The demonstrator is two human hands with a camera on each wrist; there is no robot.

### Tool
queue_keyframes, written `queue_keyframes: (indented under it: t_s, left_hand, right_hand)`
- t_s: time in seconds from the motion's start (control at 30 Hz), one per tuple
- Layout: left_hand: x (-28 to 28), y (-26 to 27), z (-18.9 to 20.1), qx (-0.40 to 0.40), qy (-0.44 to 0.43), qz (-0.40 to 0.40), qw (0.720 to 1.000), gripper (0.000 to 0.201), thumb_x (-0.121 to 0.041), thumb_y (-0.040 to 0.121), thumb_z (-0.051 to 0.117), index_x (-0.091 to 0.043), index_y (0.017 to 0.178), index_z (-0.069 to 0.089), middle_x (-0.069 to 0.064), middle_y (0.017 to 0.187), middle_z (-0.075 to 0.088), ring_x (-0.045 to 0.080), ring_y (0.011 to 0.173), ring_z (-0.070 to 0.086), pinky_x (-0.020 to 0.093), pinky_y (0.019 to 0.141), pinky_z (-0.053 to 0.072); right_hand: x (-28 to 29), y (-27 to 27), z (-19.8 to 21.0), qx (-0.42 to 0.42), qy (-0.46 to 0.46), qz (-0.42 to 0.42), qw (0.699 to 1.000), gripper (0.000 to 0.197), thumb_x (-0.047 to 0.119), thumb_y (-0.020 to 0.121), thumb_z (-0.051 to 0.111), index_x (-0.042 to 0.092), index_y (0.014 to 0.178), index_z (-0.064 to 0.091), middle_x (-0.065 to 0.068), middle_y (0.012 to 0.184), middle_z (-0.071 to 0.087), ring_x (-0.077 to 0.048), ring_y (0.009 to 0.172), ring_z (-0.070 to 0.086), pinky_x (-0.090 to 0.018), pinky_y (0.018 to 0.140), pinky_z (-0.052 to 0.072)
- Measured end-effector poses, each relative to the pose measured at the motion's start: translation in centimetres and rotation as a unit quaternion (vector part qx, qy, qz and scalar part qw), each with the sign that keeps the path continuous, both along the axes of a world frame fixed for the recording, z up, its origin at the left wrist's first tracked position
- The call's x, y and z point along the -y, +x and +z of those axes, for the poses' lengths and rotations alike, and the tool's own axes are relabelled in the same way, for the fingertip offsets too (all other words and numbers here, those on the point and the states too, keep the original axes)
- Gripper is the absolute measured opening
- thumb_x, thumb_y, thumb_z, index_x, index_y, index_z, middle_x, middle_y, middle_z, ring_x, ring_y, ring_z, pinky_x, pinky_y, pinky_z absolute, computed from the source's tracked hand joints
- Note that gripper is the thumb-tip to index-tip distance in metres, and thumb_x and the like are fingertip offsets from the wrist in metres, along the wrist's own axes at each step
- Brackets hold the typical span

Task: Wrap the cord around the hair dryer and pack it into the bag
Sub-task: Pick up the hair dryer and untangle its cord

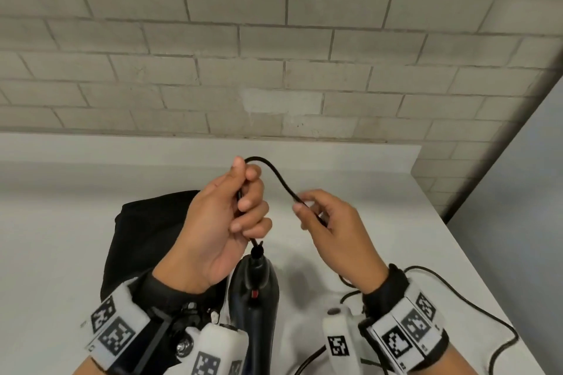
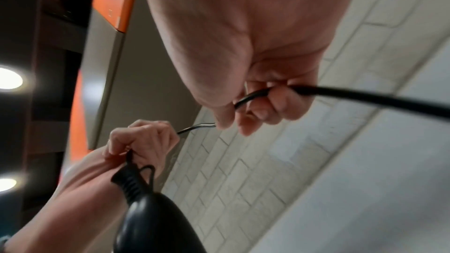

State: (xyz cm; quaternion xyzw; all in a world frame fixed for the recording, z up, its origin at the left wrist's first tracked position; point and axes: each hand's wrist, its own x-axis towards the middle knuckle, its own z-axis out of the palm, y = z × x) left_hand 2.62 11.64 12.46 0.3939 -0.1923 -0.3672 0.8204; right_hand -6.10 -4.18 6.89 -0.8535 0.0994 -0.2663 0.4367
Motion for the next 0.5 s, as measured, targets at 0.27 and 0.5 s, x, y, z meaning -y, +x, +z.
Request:
queue_keyframes:
  t_s: [0.27, 0.5]
  left_hand:
    - [-0.1, 1.3, -0.1, -0.026, -0.011, 0.065, 0.997, 0.036, -0.043, 0.101, 0.039, -0.016, 0.082, 0.052, -0.005, 0.058, 0.031, 0.005, 0.04, 0.024, 0.02, 0.043, 0.024]
    - [0.4, 0.4, -0.2, -0.037, -0.037, 0.044, 0.998, 0.036, -0.035, 0.105, 0.034, -0.008, 0.103, 0.057, -0.002, 0.066, 0.039, 0.011, 0.055, 0.034, 0.025, 0.055, 0.038]
  right_hand:
    - [0.9, -8.1, -5.5, -0.069, 0.109, 0.006, 0.992, 0.008, 0.03, 0.095, 0.055, 0.032, 0.092, 0.062, -0.003, 0.061, 0.053, -0.014, 0.055, 0.05, -0.029, 0.057, 0.045]
    - [0.3, -10.9, -3.4, -0.118, -0.18, -0.029, 0.976, 0.024, 0.065, 0.087, 0.042, 0.048, 0.098, 0.056, 0.029, 0.063, 0.054, 0.009, 0.059, 0.051, -0.006, 0.055, 0.038]
